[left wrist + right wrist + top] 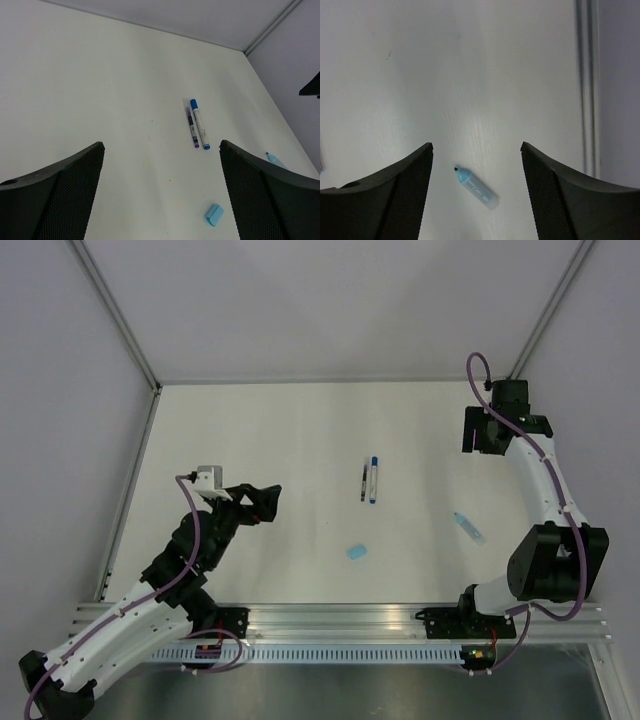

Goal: Insert the pens into the pen caps

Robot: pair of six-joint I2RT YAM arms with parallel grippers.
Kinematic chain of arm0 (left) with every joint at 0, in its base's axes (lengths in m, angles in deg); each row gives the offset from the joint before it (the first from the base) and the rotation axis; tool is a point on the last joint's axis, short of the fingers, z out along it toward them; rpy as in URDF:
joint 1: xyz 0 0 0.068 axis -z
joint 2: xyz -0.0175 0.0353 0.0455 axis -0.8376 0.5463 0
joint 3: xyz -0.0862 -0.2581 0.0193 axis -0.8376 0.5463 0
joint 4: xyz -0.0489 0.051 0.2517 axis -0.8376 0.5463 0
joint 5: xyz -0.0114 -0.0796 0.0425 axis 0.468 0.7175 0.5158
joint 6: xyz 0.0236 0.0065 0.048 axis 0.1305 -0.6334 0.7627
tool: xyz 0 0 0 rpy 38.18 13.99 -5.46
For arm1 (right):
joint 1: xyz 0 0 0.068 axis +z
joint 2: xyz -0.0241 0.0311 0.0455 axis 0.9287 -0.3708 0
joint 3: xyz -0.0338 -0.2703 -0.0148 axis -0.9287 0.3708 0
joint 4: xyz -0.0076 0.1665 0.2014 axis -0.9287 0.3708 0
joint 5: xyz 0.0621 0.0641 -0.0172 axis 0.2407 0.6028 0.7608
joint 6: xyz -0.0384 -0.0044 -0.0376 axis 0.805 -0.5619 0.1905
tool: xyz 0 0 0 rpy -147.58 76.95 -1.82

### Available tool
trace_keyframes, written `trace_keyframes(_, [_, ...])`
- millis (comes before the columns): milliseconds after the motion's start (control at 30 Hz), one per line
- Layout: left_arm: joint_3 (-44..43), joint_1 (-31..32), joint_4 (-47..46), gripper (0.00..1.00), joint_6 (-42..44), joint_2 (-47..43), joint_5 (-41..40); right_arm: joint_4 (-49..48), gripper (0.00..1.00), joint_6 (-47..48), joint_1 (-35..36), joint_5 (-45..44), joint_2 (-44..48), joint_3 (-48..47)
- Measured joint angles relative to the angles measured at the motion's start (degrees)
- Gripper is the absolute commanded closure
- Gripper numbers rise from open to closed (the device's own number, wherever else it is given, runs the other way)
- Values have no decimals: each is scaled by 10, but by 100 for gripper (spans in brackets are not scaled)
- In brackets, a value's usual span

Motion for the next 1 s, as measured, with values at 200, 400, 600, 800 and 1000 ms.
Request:
trace_keyframes(200, [9, 0, -14, 1, 0, -20, 0, 15, 27, 180, 19, 20, 0, 42])
trace_keyframes(400, [10, 0, -16, 1, 0, -31, 2, 62, 27, 289, 76, 25, -12, 167])
trace_keyframes(600, [10, 0, -16, 1, 0, -62, 2, 67, 26, 327, 87, 24, -14, 220])
trace_keyframes(800, [10, 0, -16, 0, -1, -76, 2, 67, 27, 342, 87, 19, -49, 218])
trace_keyframes(1000, [11, 0, -16, 0, -1, -76, 2, 67, 28, 347, 87, 19, -97, 209])
